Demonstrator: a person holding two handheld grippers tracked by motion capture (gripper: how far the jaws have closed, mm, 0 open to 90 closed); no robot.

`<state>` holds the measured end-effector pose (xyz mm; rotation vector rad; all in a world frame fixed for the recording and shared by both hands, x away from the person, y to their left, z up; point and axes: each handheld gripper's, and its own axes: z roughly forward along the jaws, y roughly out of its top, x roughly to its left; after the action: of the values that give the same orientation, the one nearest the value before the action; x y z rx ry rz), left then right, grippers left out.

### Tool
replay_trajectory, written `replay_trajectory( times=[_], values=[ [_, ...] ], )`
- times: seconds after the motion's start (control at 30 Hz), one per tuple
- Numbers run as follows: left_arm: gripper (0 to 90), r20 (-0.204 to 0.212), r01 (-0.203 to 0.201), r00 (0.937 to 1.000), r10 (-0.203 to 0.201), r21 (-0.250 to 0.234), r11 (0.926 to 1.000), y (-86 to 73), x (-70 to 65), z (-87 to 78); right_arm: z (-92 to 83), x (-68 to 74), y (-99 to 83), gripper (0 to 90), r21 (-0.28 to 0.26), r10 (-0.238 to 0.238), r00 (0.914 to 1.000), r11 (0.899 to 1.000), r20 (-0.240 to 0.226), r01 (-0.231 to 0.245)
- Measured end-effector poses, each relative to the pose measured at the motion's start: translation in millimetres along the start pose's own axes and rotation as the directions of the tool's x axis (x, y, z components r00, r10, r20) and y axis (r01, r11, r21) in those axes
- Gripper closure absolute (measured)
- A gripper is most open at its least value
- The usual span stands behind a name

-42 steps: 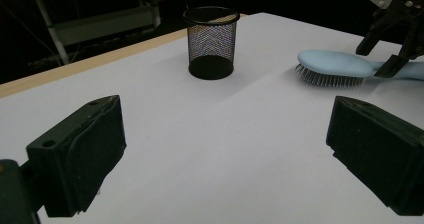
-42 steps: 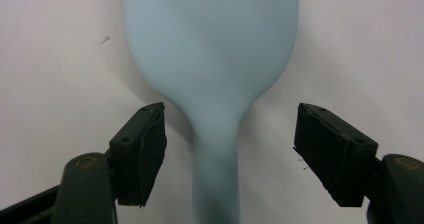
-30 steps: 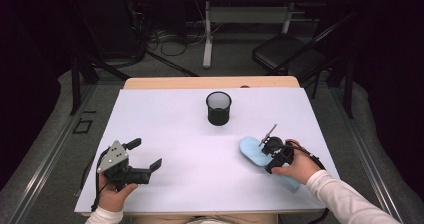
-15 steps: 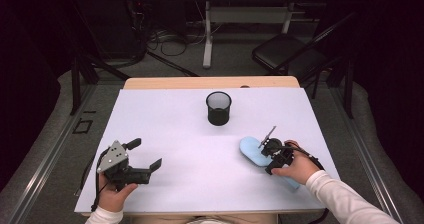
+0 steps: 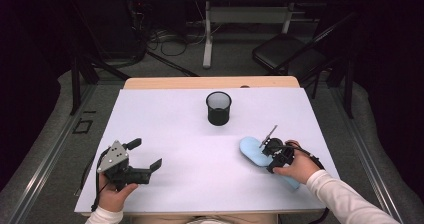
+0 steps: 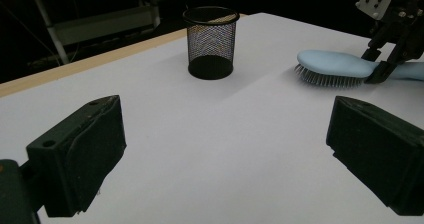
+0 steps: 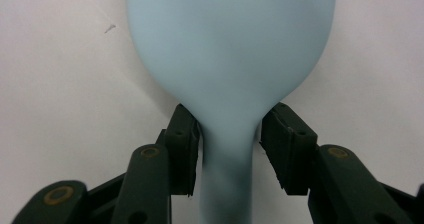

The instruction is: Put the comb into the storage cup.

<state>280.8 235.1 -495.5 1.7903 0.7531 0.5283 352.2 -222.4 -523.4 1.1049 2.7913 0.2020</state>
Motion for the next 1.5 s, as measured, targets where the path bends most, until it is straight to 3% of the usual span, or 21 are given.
replay_trajectory(
  times=[0.13, 0.43, 0.47, 0.57, 0.63, 0.67, 0.97, 1.0, 1.03, 1.1, 1.13, 1.17, 1.23, 1.27, 1.33, 1.37, 1.43, 1.47, 1.5],
  values=[
    [2.5, 0.000, 0.001, 1.0000, -0.001, 0.000, 1.0000, 0.0, 0.2, 0.0, 2.3, 1.3, -0.5, 61.7, -0.015, 0.003, 1.0000, 1.000, -0.006, -0.003],
    [2.5, -0.001, 0.003, 1.0000, -0.003, 0.002, 1.0000, -0.3, 0.1, 0.3, 1.8, -0.9, 0.0, 63.6, 0.008, -0.005, 0.9998, 1.000, -0.017, 0.005],
    [2.5, 0.000, 0.003, 1.0000, -0.003, 0.002, 1.0000, -0.3, 0.2, 0.2, 3.5, -1.3, -1.2, 63.8, -0.018, 0.002, 0.9998, 1.000, -0.021, -0.002],
    [2.5, 0.001, 0.004, 1.0000, -0.004, 0.002, 1.0000, -0.3, 0.5, 0.1, 3.1, -1.4, -2.7, 64.8, -0.026, 0.014, 0.9995, 1.000, -0.029, -0.015],
    [2.5, 0.000, 0.003, 1.0000, -0.003, 0.003, 1.0000, -0.4, 0.3, 0.3, 1.1, -1.6, -3.1, 65.2, -0.007, 0.010, 0.9996, 1.000, -0.025, -0.010],
    [2.5, 0.001, 0.005, 1.0000, -0.005, 0.002, 1.0000, -0.5, 0.3, 0.5, 3.1, -1.5, -4.5, 65.4, -0.040, 0.018, 0.9994, 0.999, -0.031, -0.019],
    [2.5, 0.001, 0.005, 1.0000, -0.005, 0.003, 1.0000, -0.6, 0.6, 0.7, 1.6, -2.1, -8.3, 67.6, -0.047, 0.036, 0.9983, 0.998, -0.046, -0.038],
    [2.5, 0.001, 0.004, 1.0000, -0.004, 0.003, 1.0000, -0.6, 0.5, 0.7, 3.2, -2.0, -9.3, 67.8, -0.072, 0.042, 0.9979, 0.996, -0.049, -0.045],
    [2.5, 0.000, 0.003, 1.0000, -0.003, 0.003, 1.0000, -0.6, 0.5, 0.6, 2.2, -2.5, -9.4, 67.9, -0.063, 0.039, 0.9980, 0.997, -0.049, -0.042],
    [2.5, 0.001, 0.005, 1.0000, -0.005, 0.003, 1.0000, -0.6, 0.6, 0.3, 5.8, -1.5, -11.9, 68.2, -0.121, 0.060, 0.9964, 0.990, -0.060, -0.067],
    [2.5, -0.001, 0.005, 1.0000, -0.005, 0.004, 1.0000, -0.5, 0.7, 0.1, 2.0, -2.9, -11.3, 68.5, -0.075, 0.047, 0.9973, 0.996, -0.056, -0.051],
    [2.5, 0.001, 0.006, 1.0000, -0.006, 0.001, 1.0000, -0.7, 0.9, 0.3, 3.3, -3.0, -12.5, 68.8, -0.097, 0.049, 0.9970, 0.994, -0.060, -0.054],
    [2.5, 0.000, 0.005, 1.0000, -0.005, 0.003, 1.0000, -0.7, 0.8, 0.4, 0.6, -3.9, -13.4, 69.1, -0.072, 0.036, 0.9979, 0.997, -0.055, -0.039],
    [2.5, 0.001, 0.004, 1.0000, -0.004, 0.003, 1.0000, -0.7, 0.7, 0.6, 3.3, -3.2, -15.0, 69.1, -0.114, 0.048, 0.9970, 0.992, -0.061, -0.055],
    [2.5, 0.001, 0.004, 1.0000, -0.004, 0.002, 1.0000, -0.6, 0.3, 0.8, 1.7, -3.6, -16.1, 69.3, -0.104, 0.045, 0.9972, 0.993, -0.059, -0.051],
    [2.5, 0.001, 0.003, 1.0000, -0.003, 0.003, 1.0000, -0.6, 0.3, 0.8, 3.2, -2.8, -17.2, 69.3, -0.130, 0.056, 0.9965, 0.989, -0.062, -0.063],
    [2.5, 0.000, 0.005, 1.0000, -0.005, 0.002, 1.0000, -0.6, 0.5, 1.0, -2.4, -3.5, -16.4, 69.4, -0.061, 0.043, 0.9977, 0.997, -0.052, -0.046],
    [2.5, 0.000, 0.005, 1.0000, -0.005, 0.002, 1.0000, -0.6, 0.6, 1.0, 2.2, -2.3, -18.3, 69.4, -0.129, 0.052, 0.9970, 0.990, -0.058, -0.059],
    [2.5, -0.001, 0.004, 1.0000, -0.004, 0.002, 1.0000, -0.6, 0.6, 1.0, 2.7, -1.5, -19.0, 69.4, -0.140, 0.059, 0.9966, 0.988, -0.057, -0.067]
  ],
)
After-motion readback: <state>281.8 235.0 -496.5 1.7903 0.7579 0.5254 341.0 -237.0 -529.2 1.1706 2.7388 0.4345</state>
